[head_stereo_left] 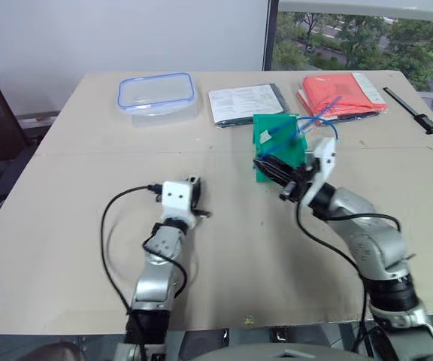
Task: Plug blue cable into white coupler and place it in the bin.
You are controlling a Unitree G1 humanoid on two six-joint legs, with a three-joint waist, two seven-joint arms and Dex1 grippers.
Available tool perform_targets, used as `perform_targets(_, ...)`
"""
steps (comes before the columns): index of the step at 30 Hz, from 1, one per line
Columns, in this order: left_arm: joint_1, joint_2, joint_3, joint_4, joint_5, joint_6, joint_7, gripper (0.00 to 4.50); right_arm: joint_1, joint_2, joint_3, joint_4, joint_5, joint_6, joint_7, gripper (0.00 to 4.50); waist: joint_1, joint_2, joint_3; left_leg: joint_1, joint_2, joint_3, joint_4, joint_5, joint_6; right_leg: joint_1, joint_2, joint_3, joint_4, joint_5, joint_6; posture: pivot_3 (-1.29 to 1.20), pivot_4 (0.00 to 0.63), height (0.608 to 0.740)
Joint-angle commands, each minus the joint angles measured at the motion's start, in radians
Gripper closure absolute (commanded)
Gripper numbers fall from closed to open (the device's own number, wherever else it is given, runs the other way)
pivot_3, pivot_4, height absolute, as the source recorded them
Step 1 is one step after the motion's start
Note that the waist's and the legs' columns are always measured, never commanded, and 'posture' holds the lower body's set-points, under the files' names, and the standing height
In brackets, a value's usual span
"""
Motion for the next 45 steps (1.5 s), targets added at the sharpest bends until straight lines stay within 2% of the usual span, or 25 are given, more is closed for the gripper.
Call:
perform_targets(1, -0.069, -0.018, -0.078, -0.061, 0.000, 0.020, -0.046, 4.12, -0.049, 0.008, 0.069, 0.049, -0.180, -0.183, -0.011, 4.50, 0.000, 0.000, 0.000, 0.000, 0.000, 0.000, 0.000, 0.000, 0.000, 0.000, 0.000, 0.000, 0.000, 0.000, 0.000, 0.00, 0.150, 0.740)
perform_targets(10, -0.124, -0.016, -0.162, -0.094, 0.052, 0.020, -0.064, 4.12, -0.068, 0.011, 0.129, 0.139, -0.362, -0.350, -0.002, 4.50, -0.007, 0.000, 0.000, 0.001, 0.001, 0.000, -0.001, 0.000, 0.000, 0.000, 0.002, 0.000, 0.000, 0.000, 0.000, 0.00, 0.150, 0.740)
perform_targets(30, -0.113, -0.009, -0.195, -0.111, 0.078, 0.001, -0.070, 4.12, -0.055, 0.005, 0.120, 0.198, -0.496, -0.321, -0.040, 4.50, -0.005, 0.000, 0.000, 0.001, 0.001, 0.000, 0.000, 0.000, 0.000, 0.000, 0.001, 0.000, 0.000, 0.000, 0.000, 0.00, 0.150, 0.740)
perform_targets(36, -0.110, -0.007, -0.206, -0.119, 0.090, -0.007, -0.074, 4.12, -0.051, -0.007, 0.155, 0.185, -0.517, -0.232, -0.001, 4.50, -0.004, 0.000, 0.000, 0.001, 0.001, 0.000, 0.000, 0.000, 0.000, 0.000, 0.001, 0.000, 0.000, 0.000, 0.000, 0.00, 0.150, 0.740)
perform_targets(45, -0.128, -0.036, -0.202, -0.169, 0.055, -0.006, -0.077, 4.12, -0.046, -0.036, 0.256, 0.221, -0.591, 0.111, 0.034, 4.50, -0.006, 0.000, 0.000, 0.001, 0.001, 0.000, 0.000, 0.000, 0.000, 0.000, 0.001, 0.000, 0.000, 0.000, 0.000, 0.00, 0.150, 0.740)
